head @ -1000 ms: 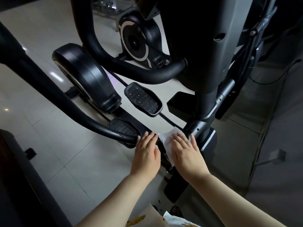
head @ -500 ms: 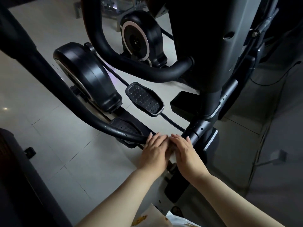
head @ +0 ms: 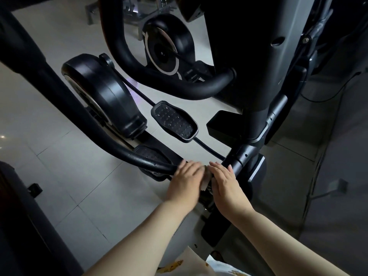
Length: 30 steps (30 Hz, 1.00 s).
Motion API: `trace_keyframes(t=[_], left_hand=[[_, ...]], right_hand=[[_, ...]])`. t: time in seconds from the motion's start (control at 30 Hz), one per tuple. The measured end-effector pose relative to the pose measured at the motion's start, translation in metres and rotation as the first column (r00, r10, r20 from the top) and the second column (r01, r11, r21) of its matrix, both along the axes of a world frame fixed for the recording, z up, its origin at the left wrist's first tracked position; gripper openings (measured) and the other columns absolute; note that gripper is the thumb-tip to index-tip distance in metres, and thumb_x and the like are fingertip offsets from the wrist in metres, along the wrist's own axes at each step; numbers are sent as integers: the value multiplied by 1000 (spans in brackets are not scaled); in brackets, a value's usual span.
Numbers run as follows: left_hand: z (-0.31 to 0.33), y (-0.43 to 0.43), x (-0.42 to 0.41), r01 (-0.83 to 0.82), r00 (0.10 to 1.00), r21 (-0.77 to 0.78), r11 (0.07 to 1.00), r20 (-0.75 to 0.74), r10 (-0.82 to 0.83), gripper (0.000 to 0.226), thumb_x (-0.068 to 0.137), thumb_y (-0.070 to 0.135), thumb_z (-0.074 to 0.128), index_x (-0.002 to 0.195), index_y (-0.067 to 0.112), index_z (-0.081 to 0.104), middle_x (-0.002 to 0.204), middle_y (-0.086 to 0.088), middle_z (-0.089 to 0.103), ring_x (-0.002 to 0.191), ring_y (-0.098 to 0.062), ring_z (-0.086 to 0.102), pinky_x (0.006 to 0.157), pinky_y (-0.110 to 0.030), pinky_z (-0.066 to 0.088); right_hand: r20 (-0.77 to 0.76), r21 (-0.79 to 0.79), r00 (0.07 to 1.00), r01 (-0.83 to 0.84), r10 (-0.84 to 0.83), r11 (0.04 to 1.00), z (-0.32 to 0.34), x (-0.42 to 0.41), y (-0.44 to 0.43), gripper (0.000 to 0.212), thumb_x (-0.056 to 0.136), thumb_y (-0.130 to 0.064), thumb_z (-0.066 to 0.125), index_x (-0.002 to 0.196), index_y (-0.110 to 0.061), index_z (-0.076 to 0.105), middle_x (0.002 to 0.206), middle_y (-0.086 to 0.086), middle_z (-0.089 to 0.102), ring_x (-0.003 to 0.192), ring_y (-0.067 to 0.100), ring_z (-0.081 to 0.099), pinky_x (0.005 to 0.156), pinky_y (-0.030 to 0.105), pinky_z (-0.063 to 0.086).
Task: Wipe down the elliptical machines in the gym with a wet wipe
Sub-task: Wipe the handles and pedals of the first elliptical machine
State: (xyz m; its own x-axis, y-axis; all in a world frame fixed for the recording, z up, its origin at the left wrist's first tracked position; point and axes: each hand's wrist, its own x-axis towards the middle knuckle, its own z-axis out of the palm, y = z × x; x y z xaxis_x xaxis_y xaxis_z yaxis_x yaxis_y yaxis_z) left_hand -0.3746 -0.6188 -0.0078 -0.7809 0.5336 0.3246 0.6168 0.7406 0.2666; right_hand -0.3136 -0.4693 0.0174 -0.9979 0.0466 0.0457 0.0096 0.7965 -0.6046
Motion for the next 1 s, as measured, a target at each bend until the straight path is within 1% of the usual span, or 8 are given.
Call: trace_keyframes(t=[0.13,0.27,0.37,0.53,0.7,0.83,0.9,1.0], left_hand=[[-2,-7,6,48,997,-95,994,-60,-54,55,87,10,34,128,14,70,134,-2,67,127,-21,62,119,-42,35],[-4,-46,-1,-135,988,-150,979,-102,120,57,87,8,38,140,8,59,143,-9,60,138,-30,52,125,-43,14],[-5,-36,3,-163,984,-120,979,-88,153,47,96,18,40,137,9,61,143,-10,60,139,-32,51,123,-46,17],[-8,-15,8,11,997,-59,998,-75,-16,54,89,6,57,141,19,60,145,2,59,136,-24,53,123,-42,18],[-3,-54,-3,-172,977,-103,980,-144,156,55,86,7,56,141,12,58,151,-8,52,145,-32,42,127,-45,10],[-6,-37,7,-155,977,-104,982,-162,137,48,86,3,60,133,8,64,135,-9,63,129,-30,55,121,-44,32],[-8,-18,12,-89,989,-102,991,-129,76,49,89,12,48,135,11,64,133,-7,66,127,-29,59,118,-42,37],[-16,-12,12,-48,991,-126,991,-129,32,53,91,17,48,143,12,57,144,-6,60,134,-28,56,119,-42,27]], right_hand=[[-59,163,998,28,-19,986,-7,3,-7,48,100,-4,48,148,-2,47,156,14,43,149,28,33,125,38,7],[-37,309,998,61,-52,949,-9,-1,-16,48,101,-19,40,142,-1,54,149,15,52,145,32,40,123,39,2],[-22,378,997,82,-79,922,-15,-7,-22,47,99,-25,38,133,-1,61,136,15,63,136,37,51,120,45,8],[-51,352,995,101,-88,931,-14,-8,-21,49,99,-26,33,131,-3,61,131,11,65,132,36,53,121,44,8],[-96,360,990,129,-101,924,-16,-11,-24,43,96,-22,41,127,-3,65,124,9,68,125,33,58,120,45,9],[-103,375,990,125,-93,918,-16,-11,-25,39,94,-18,49,127,-3,64,123,8,68,123,32,58,120,45,9],[-89,387,993,109,-81,916,-14,-10,-25,42,93,-20,45,128,-4,64,124,9,68,124,32,58,120,45,9],[-63,368,995,92,-75,925,-10,-9,-25,57,91,-28,30,131,-4,61,128,10,66,129,33,55,122,47,11]])
